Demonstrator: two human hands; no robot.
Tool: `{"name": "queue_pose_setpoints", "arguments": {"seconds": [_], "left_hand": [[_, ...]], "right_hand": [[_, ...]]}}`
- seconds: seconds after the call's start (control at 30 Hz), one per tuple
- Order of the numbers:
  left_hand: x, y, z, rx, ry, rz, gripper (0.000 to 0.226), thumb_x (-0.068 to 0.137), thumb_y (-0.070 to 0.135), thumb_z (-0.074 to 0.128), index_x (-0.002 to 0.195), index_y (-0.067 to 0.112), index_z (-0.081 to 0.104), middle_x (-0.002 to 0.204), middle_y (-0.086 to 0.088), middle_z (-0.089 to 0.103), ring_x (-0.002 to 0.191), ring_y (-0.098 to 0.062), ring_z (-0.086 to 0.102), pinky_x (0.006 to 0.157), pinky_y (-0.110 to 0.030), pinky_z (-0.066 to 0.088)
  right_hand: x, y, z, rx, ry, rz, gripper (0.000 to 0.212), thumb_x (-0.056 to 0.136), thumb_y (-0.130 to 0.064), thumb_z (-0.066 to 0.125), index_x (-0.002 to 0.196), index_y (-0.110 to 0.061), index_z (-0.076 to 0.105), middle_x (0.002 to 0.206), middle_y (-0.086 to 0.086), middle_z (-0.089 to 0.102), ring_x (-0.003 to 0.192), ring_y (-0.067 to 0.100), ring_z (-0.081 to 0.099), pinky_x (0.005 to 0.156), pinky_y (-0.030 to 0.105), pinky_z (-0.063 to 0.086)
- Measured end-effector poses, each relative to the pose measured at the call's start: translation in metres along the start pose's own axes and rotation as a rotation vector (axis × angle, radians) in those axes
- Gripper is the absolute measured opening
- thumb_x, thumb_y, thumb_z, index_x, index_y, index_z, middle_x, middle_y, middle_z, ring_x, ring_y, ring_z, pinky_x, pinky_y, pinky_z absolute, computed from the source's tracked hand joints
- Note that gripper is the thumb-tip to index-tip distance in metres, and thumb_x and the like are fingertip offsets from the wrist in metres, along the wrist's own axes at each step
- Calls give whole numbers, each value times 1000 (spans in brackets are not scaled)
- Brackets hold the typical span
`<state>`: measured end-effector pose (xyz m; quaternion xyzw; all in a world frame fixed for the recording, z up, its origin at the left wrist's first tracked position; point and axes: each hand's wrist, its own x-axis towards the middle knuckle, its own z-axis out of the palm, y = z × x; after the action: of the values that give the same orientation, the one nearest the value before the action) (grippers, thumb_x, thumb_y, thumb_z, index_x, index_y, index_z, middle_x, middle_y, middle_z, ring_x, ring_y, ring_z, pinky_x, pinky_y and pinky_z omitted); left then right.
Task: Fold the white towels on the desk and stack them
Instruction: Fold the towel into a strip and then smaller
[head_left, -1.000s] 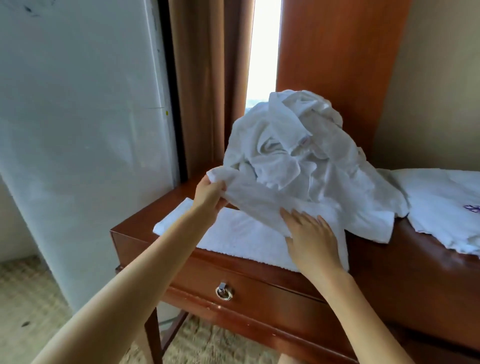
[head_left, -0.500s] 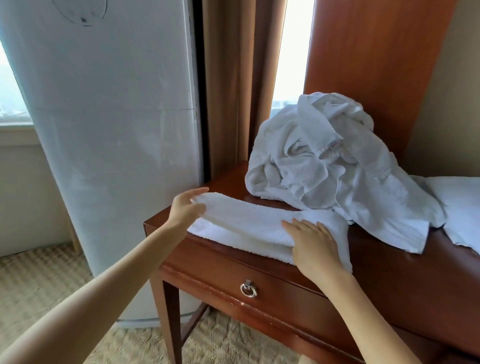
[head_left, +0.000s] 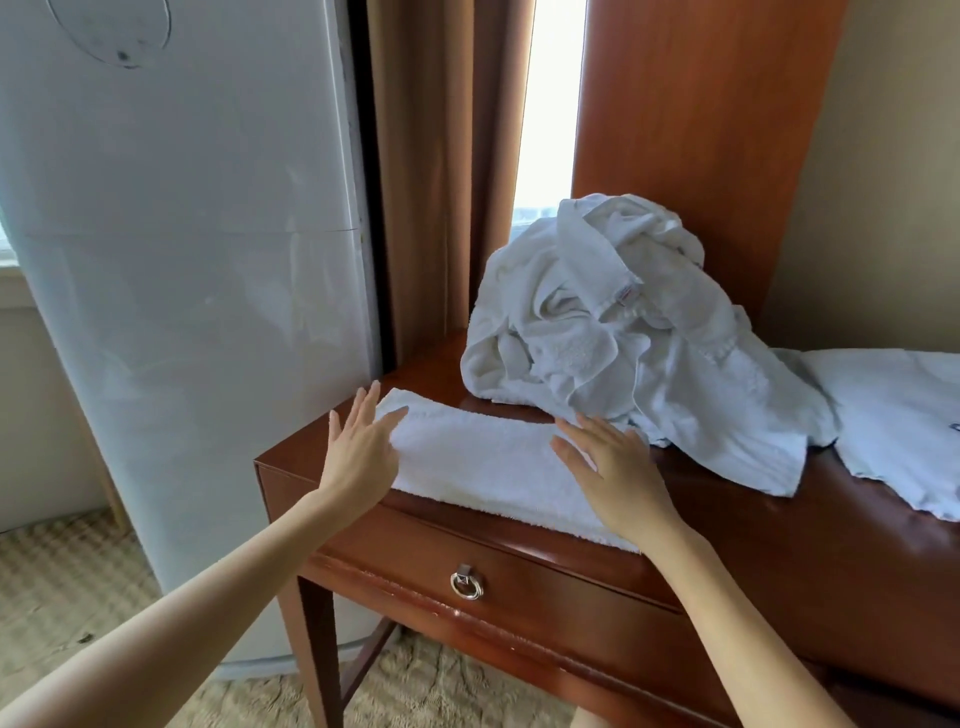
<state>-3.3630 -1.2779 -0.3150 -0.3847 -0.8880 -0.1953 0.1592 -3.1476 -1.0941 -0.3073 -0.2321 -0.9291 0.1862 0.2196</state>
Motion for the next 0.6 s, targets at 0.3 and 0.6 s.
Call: {"name": "queue_pose_setpoints", "arguments": {"seconds": [0.3,0.6], "left_hand": [[-23,118,24,-45,-245,630,78,86,76,30,152,37,18,161,10,9,149,-10,3,121,-44,-3],[-32,187,44,120,-148,556,64,97,50,40,147,12,31,141,-8,49,130,-25,44,104,-34,34]], "right_hand": [[-13,66,-10,178,217,473,44,103,-43,31,129,-18,55,127,6,61,118,29,53,98,42,41],[-14,72,-9,353,227,471,42,104,-34,24,126,-19,57,125,6,62,119,29,53,104,44,37]]}}
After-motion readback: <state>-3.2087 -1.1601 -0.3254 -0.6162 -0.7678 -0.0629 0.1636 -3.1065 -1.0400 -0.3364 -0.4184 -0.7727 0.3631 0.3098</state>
